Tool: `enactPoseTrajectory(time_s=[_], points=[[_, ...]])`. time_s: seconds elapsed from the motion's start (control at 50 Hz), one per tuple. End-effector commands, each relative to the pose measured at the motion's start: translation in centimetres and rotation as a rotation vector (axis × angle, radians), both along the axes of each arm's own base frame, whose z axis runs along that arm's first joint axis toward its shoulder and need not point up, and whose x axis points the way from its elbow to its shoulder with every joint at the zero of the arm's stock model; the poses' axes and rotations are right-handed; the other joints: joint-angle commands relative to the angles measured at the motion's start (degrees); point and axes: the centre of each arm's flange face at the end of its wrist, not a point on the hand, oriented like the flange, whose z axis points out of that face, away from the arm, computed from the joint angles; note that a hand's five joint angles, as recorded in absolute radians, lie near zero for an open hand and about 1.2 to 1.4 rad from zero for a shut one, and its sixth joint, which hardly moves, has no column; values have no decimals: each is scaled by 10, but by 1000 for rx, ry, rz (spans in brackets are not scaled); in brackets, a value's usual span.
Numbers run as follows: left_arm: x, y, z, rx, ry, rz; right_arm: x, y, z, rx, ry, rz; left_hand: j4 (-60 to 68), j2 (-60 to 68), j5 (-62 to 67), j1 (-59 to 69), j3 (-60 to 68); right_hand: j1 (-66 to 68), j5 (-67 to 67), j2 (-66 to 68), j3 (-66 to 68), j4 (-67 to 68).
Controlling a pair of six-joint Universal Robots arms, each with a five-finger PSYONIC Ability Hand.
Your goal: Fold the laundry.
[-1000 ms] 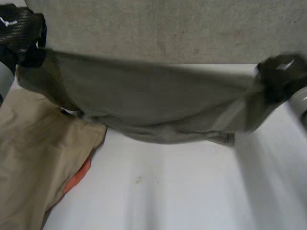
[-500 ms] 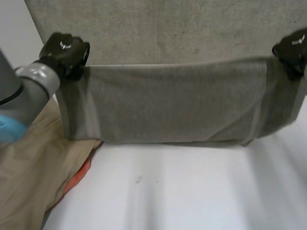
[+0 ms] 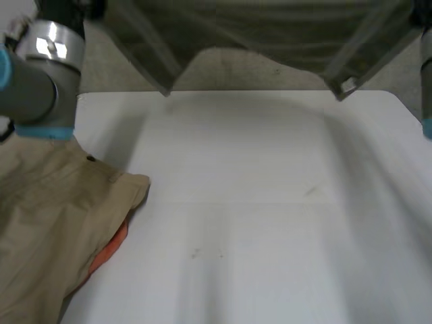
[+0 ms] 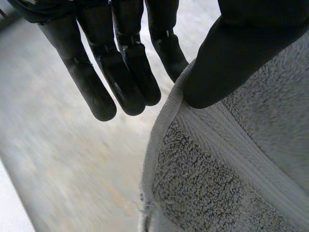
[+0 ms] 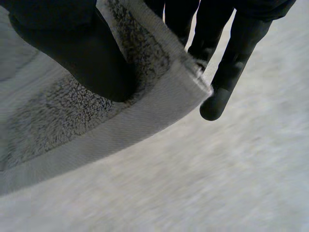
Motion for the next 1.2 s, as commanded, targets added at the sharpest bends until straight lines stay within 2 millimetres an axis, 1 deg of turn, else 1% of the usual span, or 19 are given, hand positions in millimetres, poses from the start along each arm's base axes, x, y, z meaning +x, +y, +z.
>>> enactPoseTrajectory(time_s=[0.02, 0.04, 0.06, 0.12, 0.14, 0.24, 0.32, 0.34, 0.44, 0.52, 0.56, 0.66, 0.7, 0.82, 0.9, 1.06, 1.16, 1.18, 1.2], points=[[-1, 9, -92, 260, -91, -7, 4, 3, -81, 258, 80, 70, 112, 114, 126, 147, 116, 159, 118, 125, 118, 114], [-2, 10, -104, 293, -104, -8, 6, 4, -99, 305, 99, 88, 112, 114, 126, 147, 116, 159, 118, 125, 118, 114], [-5, 15, -128, 360, -127, -18, 6, 4, -109, 332, 107, 96, 112, 114, 126, 147, 116, 159, 118, 125, 118, 114], [-11, 27, -157, 451, -169, -36, 3, 7, -137, 424, 127, 119, 112, 114, 126, 147, 116, 159, 118, 125, 118, 114], [-15, 38, -172, 506, -204, -49, -1, 8, -142, 449, 129, 114, 112, 114, 126, 147, 116, 159, 118, 125, 118, 114], [-12, 73, -205, 683, -337, -52, -32, 18, -167, 641, 139, 61, 112, 114, 126, 147, 116, 159, 118, 125, 118, 114], [4, 110, -201, 830, -462, -30, -50, 44, -186, 855, 225, 27, 112, 114, 126, 147, 116, 159, 118, 125, 118, 114], [8, 119, -198, 863, -489, -30, -57, 58, -186, 933, 272, 14, 112, 114, 126, 147, 116, 159, 118, 125, 118, 114], [27, 181, -181, 1115, -633, -44, -88, 101, -171, 1098, 397, -33, 112, 114, 126, 147, 116, 159, 118, 125, 118, 114], [31, 214, -177, 1252, -722, -92, -102, 121, -166, 1156, 533, -35, 112, 114, 126, 147, 116, 159, 118, 125, 118, 114], [28, 217, -175, 1254, -735, -105, -104, 120, -165, 1143, 569, -37, 112, 114, 126, 147, 116, 159, 118, 125, 118, 114], [11, 187, -177, 1137, -693, -94, -103, 100, -159, 1032, 504, -78, 112, 114, 126, 147, 116, 159, 118, 125, 118, 114], [0, 164, -177, 1054, -656, -85, -102, 90, -161, 998, 469, -91, 112, 114, 126, 147, 116, 159, 118, 125, 118, 114], [-29, 106, -180, 859, -561, -39, -71, 46, -175, 841, 416, -62, 112, 114, 126, 147, 116, 159, 118, 125, 118, 114], [-44, 74, -193, 776, -520, -9, -65, 19, -184, 764, 419, -109, 112, 114, 126, 147, 116, 159, 118, 125, 118, 114], [-70, 25, -201, 533, -432, 8, -64, -30, -209, 636, 405, -160, 112, 114, 126, 147, 116, 159, 118, 125, 118, 114], [-78, 13, -213, 448, -406, 17, -62, -46, -216, 577, 389, -180, 98, 101, 112, 134, 103, 159, 118, 125, 118, 114], [-79, 13, -215, 441, -403, 16, -61, -48, -216, 564, 381, -183, -45, -43, -31, -10, -41, 46, 6, 13, 5, 2], [-79, 12, -218, 440, -401, 18, -57, -50, -215, 540, 371, -181, -259, -257, -245, -224, -255, -483, -523, -516, -524, -527]])
